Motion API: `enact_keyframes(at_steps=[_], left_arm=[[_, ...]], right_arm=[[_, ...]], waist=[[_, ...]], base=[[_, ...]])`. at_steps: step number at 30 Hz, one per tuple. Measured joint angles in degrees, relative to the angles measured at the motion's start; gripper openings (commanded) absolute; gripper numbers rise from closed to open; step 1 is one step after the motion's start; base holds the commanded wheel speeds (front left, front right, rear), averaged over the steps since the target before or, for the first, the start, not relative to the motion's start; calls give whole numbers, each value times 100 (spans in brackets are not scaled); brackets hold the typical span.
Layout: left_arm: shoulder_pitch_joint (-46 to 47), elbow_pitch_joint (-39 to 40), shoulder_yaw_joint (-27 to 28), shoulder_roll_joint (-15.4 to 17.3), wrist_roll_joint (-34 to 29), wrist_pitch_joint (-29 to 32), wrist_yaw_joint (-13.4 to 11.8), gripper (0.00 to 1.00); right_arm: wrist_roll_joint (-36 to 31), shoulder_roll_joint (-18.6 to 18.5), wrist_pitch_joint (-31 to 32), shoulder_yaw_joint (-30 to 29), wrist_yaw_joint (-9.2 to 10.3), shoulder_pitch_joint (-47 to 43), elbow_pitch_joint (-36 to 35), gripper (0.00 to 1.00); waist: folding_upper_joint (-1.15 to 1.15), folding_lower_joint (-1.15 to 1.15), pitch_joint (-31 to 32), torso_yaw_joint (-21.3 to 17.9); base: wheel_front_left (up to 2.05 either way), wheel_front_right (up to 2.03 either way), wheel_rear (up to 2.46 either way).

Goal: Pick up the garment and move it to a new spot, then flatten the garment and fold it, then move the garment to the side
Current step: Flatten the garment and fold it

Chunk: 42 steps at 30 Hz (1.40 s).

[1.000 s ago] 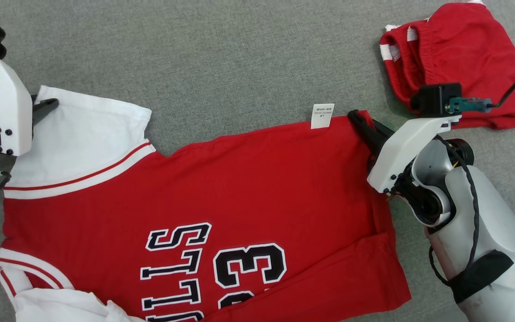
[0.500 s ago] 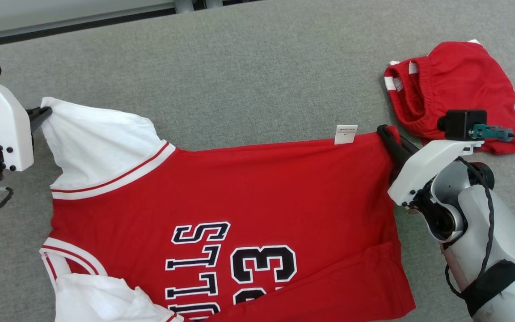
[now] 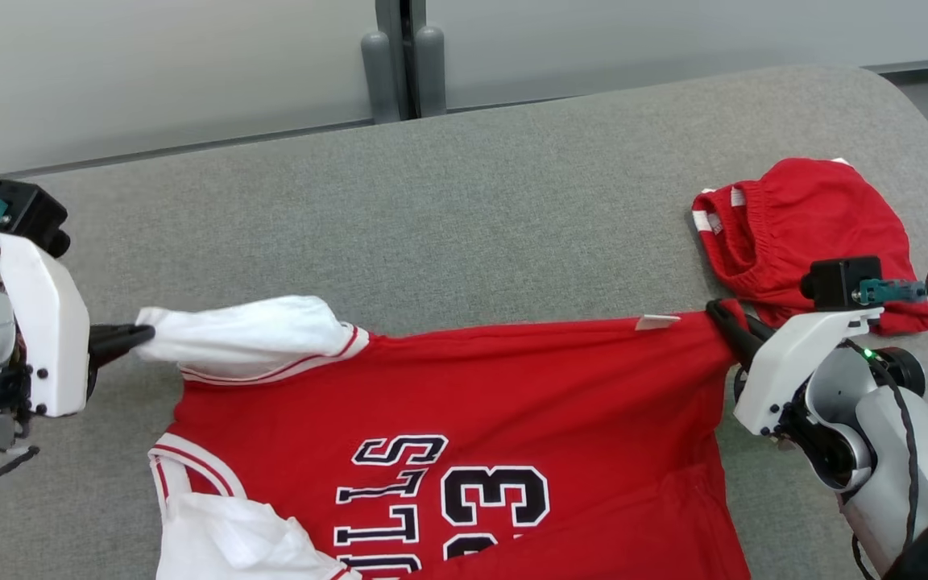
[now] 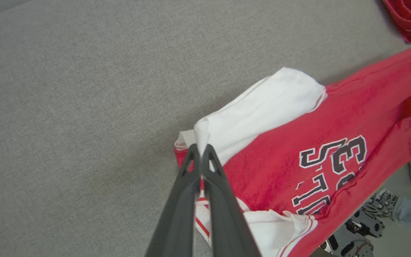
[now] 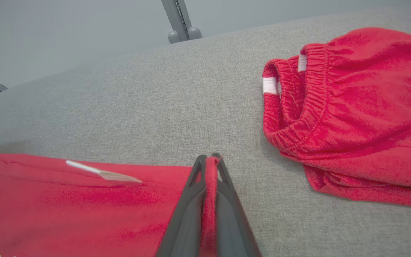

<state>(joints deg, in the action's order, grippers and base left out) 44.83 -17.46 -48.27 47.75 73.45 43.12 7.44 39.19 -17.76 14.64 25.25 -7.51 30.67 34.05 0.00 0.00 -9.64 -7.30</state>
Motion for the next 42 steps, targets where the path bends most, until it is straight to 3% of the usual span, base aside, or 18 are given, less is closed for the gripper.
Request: enact_keyframes(at_steps=[9,22,33,34,35,36,37,38,39,40,42], left_arm=[[-555,732,-144,517,513,532,-51,0],[-1150,1194,-454,649,789,888,-354,0],[-1484,1249,-601,610,949,981,-450,0],[-1527,1229,-615,594,970,980,-457,0],[-1563,1201,-642,577,976,975,-460,0],[-1614,1165,-654,561,977,953,-478,10],[-1662,1126,-678,542,981,925,-481,26],[-1707,1083,-691,522,982,899,-481,26],[-1753,1047,-701,489,983,850,-480,68],[-1783,999,-719,448,983,812,-476,100],[-1863,942,-732,383,983,740,-465,100]], right_arm=[[246,-298,165,455,1,-143,10,0],[862,-925,1463,1269,1,-279,-401,0],[899,-1032,1627,1471,1,-261,-376,0],[899,-1025,1631,1480,1,-266,-365,19],[901,-1015,1659,1502,1,-278,-349,44],[903,-1004,1683,1544,1,-304,-345,54],[909,-985,1710,1580,1,-343,-345,78],[909,-964,1710,1599,1,-375,-344,78],[909,-949,1708,1612,1,-387,-339,100],[910,-944,1707,1623,1,-388,-339,100],[911,-943,1649,1621,1,-402,-343,100]], waist=[[0,0,209,199],[0,0,358,266],[0,0,380,244],[0,0,388,242],[0,0,399,240],[0,0,413,237],[0,0,427,233],[0,0,440,228],[0,0,457,225],[0,0,475,221],[0,0,516,215]], base=[[0,0,0],[0,0,0],[0,0,0],[0,0,0],[0,0,0],[0,0,0],[0,0,0],[0,0,0],[0,0,0],[0,0,0],[0,0,0]])
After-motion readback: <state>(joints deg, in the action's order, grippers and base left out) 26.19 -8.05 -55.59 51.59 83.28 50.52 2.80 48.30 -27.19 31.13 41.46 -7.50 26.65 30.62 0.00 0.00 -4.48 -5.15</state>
